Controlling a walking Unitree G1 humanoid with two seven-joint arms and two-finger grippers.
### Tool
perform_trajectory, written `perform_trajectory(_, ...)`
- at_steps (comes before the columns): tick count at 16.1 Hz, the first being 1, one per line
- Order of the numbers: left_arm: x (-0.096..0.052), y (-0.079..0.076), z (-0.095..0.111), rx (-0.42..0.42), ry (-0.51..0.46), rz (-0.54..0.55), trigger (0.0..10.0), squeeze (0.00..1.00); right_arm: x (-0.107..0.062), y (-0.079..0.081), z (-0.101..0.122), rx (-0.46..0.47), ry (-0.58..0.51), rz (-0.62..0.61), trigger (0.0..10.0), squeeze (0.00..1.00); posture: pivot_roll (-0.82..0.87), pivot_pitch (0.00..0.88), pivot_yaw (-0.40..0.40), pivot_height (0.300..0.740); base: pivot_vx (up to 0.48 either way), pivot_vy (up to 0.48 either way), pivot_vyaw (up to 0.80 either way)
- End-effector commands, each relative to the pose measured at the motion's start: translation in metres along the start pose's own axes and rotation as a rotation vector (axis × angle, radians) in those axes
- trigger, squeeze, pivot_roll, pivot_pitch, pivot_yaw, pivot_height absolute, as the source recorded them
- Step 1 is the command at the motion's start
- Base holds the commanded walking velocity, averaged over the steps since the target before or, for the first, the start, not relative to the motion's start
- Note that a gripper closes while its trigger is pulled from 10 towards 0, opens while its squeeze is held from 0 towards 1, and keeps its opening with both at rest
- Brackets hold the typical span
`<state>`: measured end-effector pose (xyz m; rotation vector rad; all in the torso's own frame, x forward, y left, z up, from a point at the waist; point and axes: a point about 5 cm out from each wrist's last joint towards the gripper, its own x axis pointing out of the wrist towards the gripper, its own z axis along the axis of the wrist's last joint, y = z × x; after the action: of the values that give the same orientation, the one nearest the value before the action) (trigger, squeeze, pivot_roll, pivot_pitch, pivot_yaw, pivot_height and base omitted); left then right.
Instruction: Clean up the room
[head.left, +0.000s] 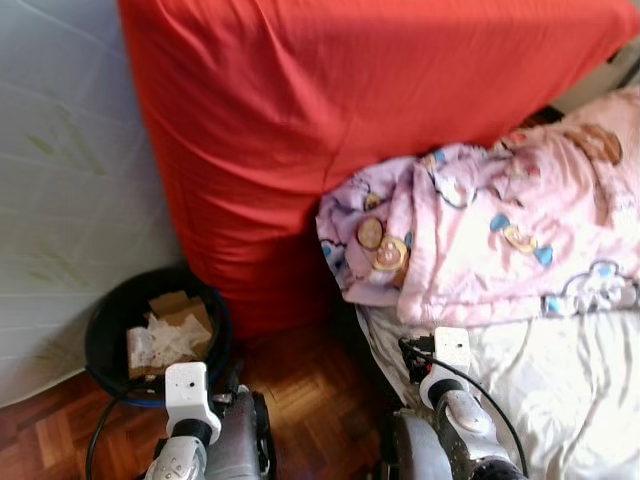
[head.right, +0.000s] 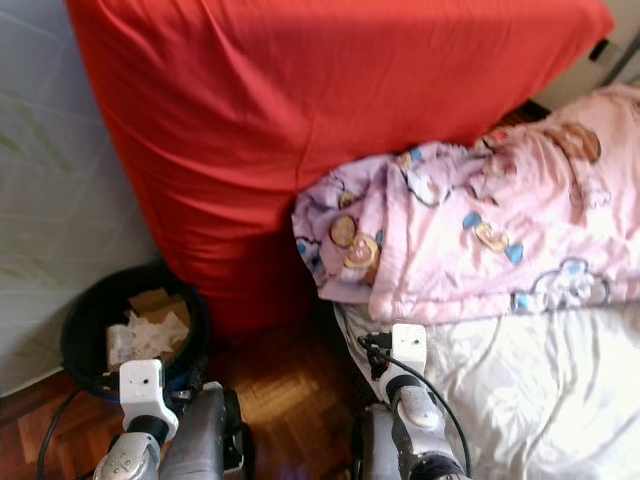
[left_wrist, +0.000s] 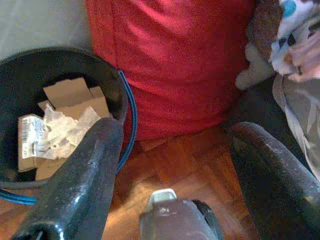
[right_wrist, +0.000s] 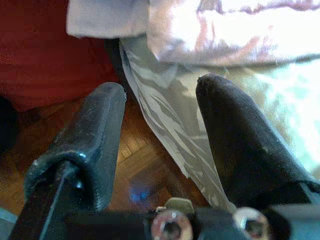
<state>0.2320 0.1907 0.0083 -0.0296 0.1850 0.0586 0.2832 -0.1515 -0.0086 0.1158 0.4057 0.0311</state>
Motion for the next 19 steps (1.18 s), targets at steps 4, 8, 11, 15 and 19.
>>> perform_trajectory(4,-0.004,0.002,-0.006,0.015,0.037,0.004,10.0,0.00,-0.002,-0.003,-0.003,0.012,0.005,-0.008,10.0,0.00,0.02,0.223,-0.025,0.584,0.074,0.000,0.00)
perform_trajectory(8,-0.003,0.002,-0.005,0.013,0.037,-0.001,10.0,0.00,-0.002,-0.002,-0.003,0.018,0.006,0.009,10.0,0.00,0.02,0.219,-0.022,0.584,0.303,0.000,0.00)
perform_trajectory(11,-0.001,0.001,-0.003,0.013,0.032,-0.005,10.0,0.00,-0.001,0.000,-0.003,0.020,0.006,0.022,10.0,0.00,0.02,0.216,-0.021,0.584,0.309,0.000,0.00)
perform_trajectory(15,0.000,0.001,-0.002,0.014,0.029,-0.006,10.0,0.00,0.000,0.002,0.004,0.040,-0.039,0.041,10.0,0.00,0.02,0.214,-0.019,0.584,0.312,0.000,0.00)
perform_trajectory(19,-0.001,0.000,-0.001,0.004,0.019,-0.011,10.0,0.00,0.003,-0.010,0.020,0.023,-0.110,-0.077,10.0,0.00,0.02,0.217,-0.021,0.584,0.078,0.000,0.00)
